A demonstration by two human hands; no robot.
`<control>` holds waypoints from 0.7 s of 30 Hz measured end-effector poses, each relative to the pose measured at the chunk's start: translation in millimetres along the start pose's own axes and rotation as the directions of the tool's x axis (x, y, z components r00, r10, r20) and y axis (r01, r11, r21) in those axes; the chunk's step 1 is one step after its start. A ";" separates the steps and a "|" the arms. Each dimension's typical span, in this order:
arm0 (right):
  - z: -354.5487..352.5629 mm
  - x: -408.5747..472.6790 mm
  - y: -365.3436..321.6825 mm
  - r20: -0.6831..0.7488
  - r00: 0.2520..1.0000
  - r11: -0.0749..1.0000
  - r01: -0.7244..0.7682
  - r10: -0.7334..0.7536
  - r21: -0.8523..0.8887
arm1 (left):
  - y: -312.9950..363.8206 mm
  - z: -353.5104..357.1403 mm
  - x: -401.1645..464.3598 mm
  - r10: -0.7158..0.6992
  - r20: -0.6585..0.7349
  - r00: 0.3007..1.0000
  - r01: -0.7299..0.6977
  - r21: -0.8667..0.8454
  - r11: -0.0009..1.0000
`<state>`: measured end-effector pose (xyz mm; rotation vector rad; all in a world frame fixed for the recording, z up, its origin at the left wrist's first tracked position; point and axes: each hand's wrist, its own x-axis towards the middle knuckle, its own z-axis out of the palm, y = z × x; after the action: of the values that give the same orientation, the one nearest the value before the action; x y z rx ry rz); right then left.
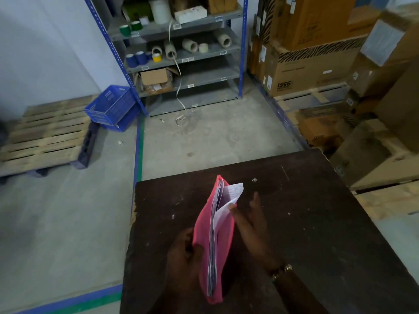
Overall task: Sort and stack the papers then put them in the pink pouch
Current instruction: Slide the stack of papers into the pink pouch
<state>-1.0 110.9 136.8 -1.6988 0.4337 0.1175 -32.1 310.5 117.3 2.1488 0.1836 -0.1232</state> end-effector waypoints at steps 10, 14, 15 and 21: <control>31.2 2.9 -2.4 -0.177 0.951 0.802 0.105 -0.254 -0.588 | 10.0 4.5 29.0 0.049 0.113 0.992 -0.064 0.133 0.989; 39.5 9.1 -34.0 -0.153 0.930 0.698 0.136 -0.335 -0.703 | 10.3 8.5 29.7 0.062 0.116 0.991 -0.084 0.192 0.978; 41.5 10.6 -40.9 -0.136 0.936 0.680 0.131 -0.325 -0.721 | 10.1 9.1 28.4 0.060 0.107 0.992 -0.081 0.207 0.975; 42.6 24.8 -56.3 -0.187 0.957 0.683 0.017 -0.223 -0.730 | 14.5 8.3 27.9 0.029 0.044 0.999 -0.038 0.210 0.977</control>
<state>48.6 153.2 173.6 -2.5532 0.5051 -0.0501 -2.2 298.0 120.1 2.3579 0.1146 -0.1731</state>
